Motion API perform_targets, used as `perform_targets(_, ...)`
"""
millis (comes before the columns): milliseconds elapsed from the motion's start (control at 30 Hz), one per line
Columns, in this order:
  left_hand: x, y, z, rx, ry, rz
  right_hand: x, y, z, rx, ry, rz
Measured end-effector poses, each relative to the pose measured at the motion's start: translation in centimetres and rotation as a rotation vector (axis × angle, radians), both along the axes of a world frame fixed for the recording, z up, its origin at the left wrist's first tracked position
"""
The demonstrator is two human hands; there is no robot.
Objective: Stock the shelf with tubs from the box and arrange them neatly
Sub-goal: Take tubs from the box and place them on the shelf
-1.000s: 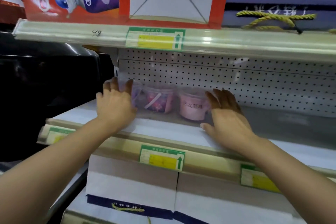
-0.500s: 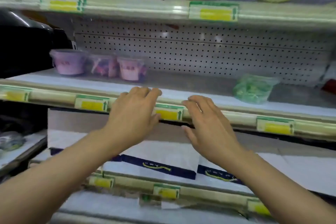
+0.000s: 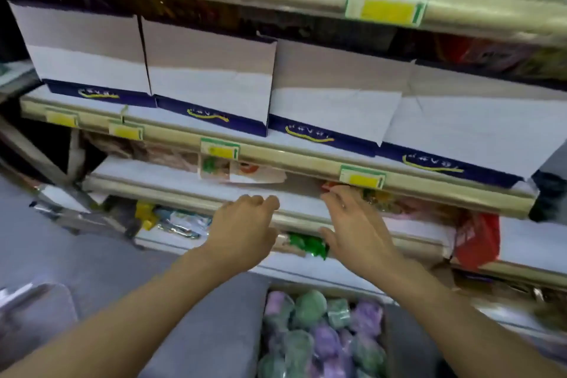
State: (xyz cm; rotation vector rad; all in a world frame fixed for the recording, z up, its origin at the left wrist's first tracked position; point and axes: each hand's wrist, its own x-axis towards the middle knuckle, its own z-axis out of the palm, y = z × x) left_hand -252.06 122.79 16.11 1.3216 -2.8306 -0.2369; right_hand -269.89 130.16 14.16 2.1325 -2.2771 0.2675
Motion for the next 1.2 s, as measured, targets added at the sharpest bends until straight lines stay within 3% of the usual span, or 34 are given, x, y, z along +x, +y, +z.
perform_targets(267,0.0,4.8,-13.0,0.336,-0.191,-0.023,-2.0,8.8,-12.9,0.374,-0.182,-0.216)
perform_targets(533,1.3,7.6,-26.3,0.591,-0.239,0.034,-1.9,14.3,-25.0,0.572,-0.262,-0.412)
perform_targets(800,0.2,7.4,-40.8,0.771,-0.251,0.259,-0.9,15.1,-38.5,0.728,-0.344,-0.45)
perform_targets(1200,-4.5,2.4,-62.4,0.539,-0.207,0.335,0.6,11.1,-61.1,0.71,-0.623,-0.644)
